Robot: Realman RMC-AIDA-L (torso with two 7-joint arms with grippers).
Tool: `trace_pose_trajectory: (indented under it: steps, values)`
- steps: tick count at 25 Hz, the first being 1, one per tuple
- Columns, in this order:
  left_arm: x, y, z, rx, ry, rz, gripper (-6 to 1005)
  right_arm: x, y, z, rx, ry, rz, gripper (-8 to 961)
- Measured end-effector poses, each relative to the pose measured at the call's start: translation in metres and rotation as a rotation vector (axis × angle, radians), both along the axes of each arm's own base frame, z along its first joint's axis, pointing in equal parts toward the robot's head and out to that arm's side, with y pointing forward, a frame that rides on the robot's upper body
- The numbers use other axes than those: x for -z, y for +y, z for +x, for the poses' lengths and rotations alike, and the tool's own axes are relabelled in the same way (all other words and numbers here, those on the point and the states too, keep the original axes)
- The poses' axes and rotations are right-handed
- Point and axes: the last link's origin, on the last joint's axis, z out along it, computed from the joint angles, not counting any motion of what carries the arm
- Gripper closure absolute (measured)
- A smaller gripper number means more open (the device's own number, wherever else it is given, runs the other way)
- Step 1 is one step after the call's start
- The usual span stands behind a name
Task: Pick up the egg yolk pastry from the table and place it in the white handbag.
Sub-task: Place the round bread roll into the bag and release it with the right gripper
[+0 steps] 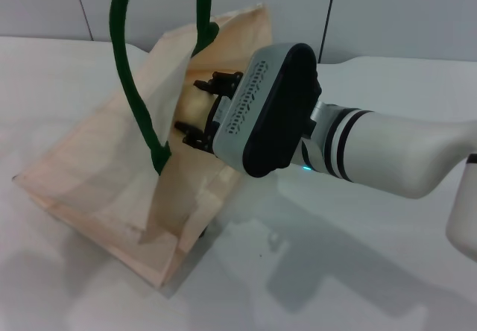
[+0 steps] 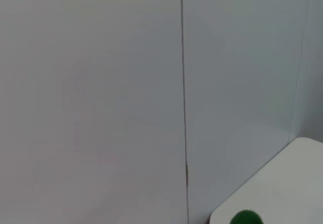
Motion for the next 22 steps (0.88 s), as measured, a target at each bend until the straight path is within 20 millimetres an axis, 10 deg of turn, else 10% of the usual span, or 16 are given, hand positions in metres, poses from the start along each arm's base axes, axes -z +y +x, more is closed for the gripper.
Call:
trace_pose_trajectory:
  steps: [22]
  values:
    - [-0.0011,-0.0014,-0.0015,-0.003,0.003,0.006,774,0.0051,0.0042,-0.0015,0.059,-0.009,0.042,177]
